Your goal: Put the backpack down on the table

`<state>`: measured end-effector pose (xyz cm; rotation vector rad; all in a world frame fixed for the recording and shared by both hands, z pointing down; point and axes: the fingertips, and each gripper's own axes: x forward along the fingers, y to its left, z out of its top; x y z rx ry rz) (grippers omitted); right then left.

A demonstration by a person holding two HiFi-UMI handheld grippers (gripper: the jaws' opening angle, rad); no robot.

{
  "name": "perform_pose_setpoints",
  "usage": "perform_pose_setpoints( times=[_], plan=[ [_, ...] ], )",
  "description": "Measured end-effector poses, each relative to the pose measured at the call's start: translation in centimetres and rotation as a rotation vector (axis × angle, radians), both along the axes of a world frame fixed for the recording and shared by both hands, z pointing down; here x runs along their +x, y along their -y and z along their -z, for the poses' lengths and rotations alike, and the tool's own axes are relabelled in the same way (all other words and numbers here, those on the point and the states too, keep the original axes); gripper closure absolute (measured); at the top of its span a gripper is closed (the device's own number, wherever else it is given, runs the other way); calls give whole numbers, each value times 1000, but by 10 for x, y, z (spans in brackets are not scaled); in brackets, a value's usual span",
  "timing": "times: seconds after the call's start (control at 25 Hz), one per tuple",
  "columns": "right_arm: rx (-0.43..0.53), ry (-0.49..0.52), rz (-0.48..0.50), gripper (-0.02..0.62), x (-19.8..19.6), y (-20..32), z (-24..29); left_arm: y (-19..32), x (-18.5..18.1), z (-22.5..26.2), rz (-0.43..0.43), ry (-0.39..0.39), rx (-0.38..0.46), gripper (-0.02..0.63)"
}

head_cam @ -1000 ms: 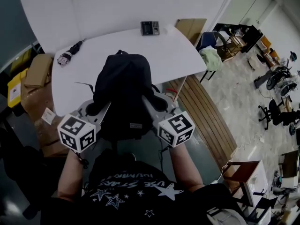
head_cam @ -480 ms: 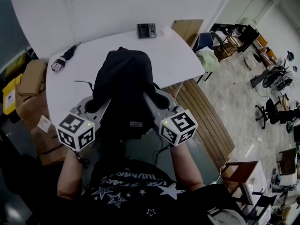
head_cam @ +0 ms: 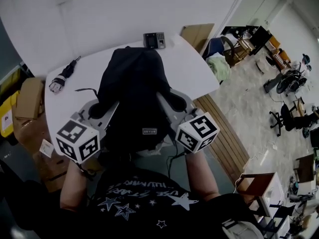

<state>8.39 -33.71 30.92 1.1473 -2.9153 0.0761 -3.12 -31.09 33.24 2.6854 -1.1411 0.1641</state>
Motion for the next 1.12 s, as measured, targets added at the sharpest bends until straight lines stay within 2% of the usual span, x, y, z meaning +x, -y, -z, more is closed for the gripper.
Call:
perform_pose_setpoints(
  times=[0.24, 0.56, 0.84, 1.12],
  plan=[
    [45, 31, 1, 561, -21, 50, 16, 55, -23, 15, 16, 14, 71, 594],
    [49, 29, -19, 561, -51, 120, 19, 125, -53, 19, 27, 30, 104, 594],
    [66, 13, -27, 561, -73, 170, 5, 174, -74, 4, 42, 26, 103, 594],
    [71, 48, -30, 561, -89, 214, -7, 220, -92, -4, 40, 71, 136, 594]
  ],
)
